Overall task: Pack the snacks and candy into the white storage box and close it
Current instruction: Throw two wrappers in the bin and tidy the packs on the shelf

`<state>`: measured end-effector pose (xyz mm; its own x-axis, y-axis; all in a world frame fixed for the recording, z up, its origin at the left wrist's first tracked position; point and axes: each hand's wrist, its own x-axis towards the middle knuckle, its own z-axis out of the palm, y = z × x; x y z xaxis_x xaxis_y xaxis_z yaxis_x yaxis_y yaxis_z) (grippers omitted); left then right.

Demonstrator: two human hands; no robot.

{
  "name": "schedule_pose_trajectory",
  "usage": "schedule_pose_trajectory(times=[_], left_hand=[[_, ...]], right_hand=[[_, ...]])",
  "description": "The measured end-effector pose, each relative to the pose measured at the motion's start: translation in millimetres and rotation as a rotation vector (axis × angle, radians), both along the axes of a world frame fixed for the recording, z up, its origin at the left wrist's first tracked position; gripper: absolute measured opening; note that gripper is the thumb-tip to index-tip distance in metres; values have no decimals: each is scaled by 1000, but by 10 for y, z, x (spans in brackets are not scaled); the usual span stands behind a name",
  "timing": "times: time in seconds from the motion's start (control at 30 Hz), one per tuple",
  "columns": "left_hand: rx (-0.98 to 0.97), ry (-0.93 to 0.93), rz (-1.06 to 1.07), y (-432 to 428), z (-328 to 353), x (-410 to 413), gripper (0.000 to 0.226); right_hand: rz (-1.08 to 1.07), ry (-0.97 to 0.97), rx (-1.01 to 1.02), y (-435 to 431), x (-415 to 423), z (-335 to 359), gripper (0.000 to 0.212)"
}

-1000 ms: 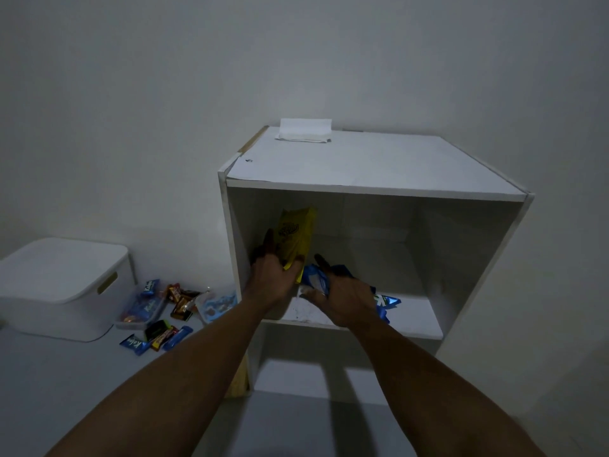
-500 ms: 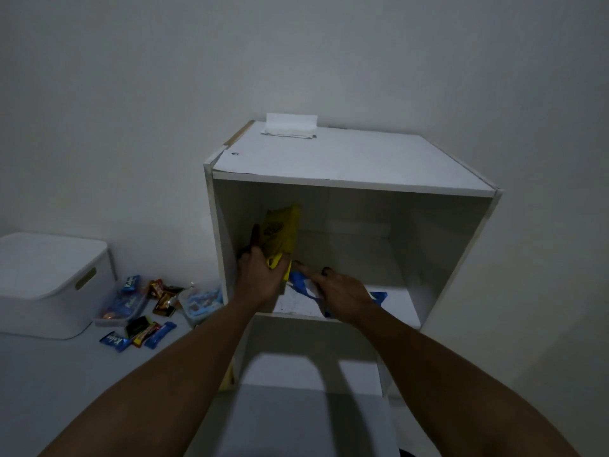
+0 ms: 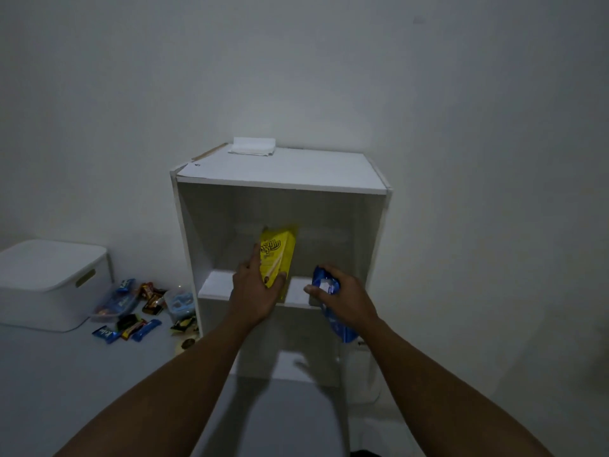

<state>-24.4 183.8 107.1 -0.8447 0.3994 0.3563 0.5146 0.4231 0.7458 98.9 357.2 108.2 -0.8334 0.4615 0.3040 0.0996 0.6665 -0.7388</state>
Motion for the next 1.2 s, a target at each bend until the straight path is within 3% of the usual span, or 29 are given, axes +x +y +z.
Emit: schedule_pose_trajectory(times=[0.1,0.27,0.43,0.57,0.63,0.97,1.07,1.2], left_hand=[[-58,14,-16,81,-251,557,77],[-96,6,-6,188,-780,1628,72],[-179,-74,-119,422,-1409,2591,74],[-296,-248,-184,642,-1799,2978,69],[-341,-284,-202,733,-1961,3081,69],[-464,-403,-257,1283,-2810,2998,60],[-552,-443,-322,1389,-3293,2960,79],[-563,-704,-171,1473,-3607,3054,64]], right_hand=[[-52,16,-84,126,510,-250,62],[-129,-1,-130,298,1427,-793,73],[-251,-134,-135,474,2301,-1290,52],[-285,-292,-192,631,2784,-1727,85],[-274,-327,-218,713,2924,-1938,89],[-320,-602,-299,1252,2995,-2854,51],[-384,-620,-373,1360,2978,-3233,45],[-430,-656,-465,1363,2986,-3739,17]])
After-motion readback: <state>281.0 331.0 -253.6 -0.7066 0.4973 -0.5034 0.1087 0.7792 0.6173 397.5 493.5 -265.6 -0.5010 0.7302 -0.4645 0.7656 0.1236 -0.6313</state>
